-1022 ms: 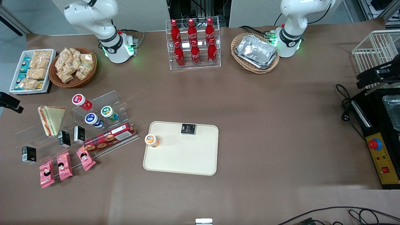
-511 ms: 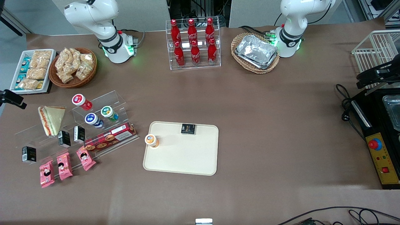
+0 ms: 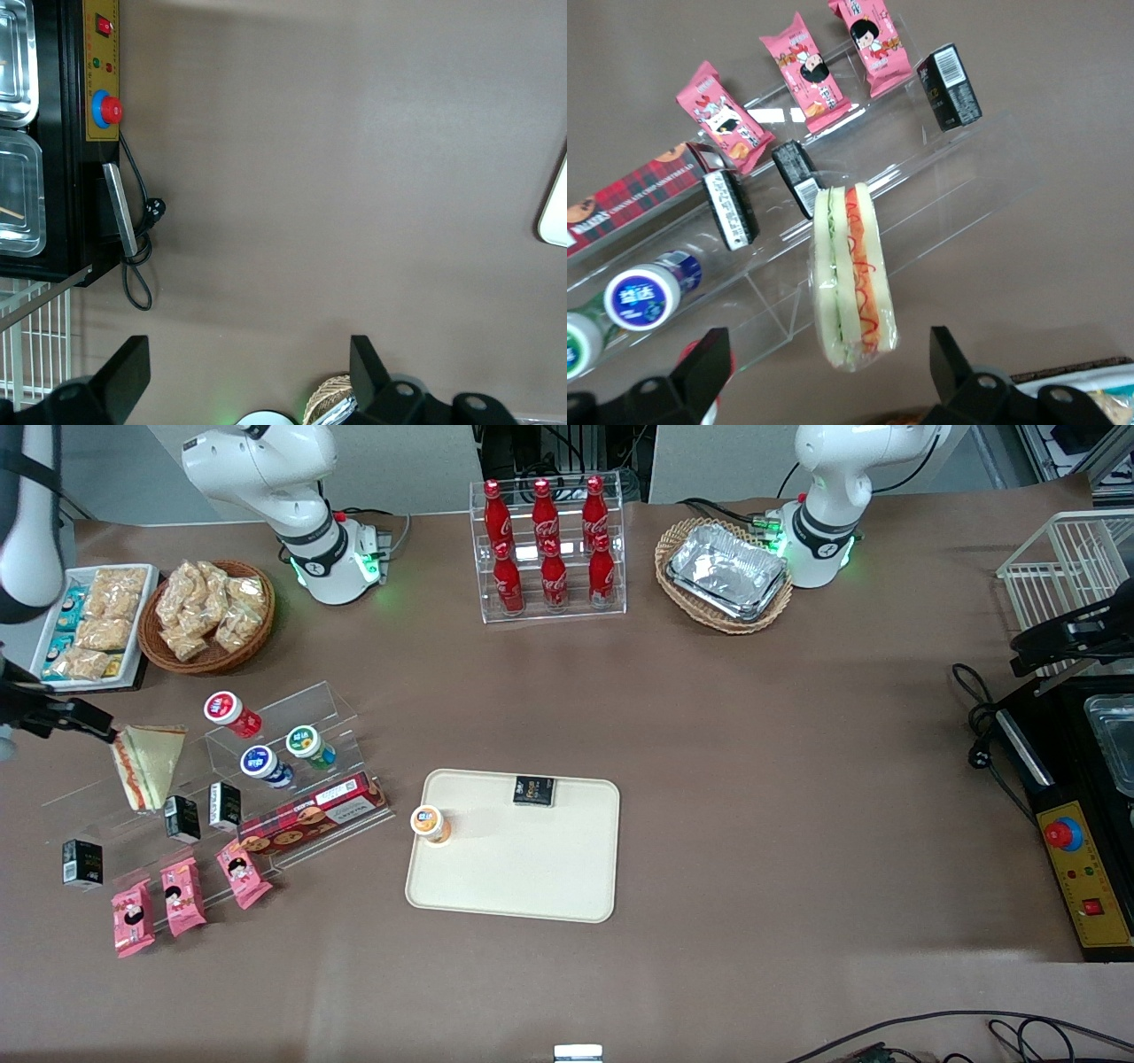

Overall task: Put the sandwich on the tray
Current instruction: 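Close the right gripper on the wrapped sandwich's edge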

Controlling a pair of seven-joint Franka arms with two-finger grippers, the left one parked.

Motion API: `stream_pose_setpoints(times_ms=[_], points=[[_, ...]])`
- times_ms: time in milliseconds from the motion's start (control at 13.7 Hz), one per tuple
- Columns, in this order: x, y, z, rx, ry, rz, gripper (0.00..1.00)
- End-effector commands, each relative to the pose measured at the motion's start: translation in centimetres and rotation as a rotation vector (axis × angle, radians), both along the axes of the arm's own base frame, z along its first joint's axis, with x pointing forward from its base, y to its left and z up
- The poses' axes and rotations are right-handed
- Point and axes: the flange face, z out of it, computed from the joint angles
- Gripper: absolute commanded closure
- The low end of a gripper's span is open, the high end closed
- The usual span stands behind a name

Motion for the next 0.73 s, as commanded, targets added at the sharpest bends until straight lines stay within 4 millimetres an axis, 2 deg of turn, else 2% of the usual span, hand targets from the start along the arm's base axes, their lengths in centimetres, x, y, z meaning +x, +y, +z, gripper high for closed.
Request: stream_pose_setpoints(times_ms=[0, 292, 657], points=[[-1.8, -0.2, -4.1, -0.020, -0.027, 0.050, 0.00], [-2.5, -1.3, -7.0, -0.034, -0.041, 0.093, 0.00], [-2.3, -1.5, -10.2, -0.056, -0.048, 0.093, 0.00]])
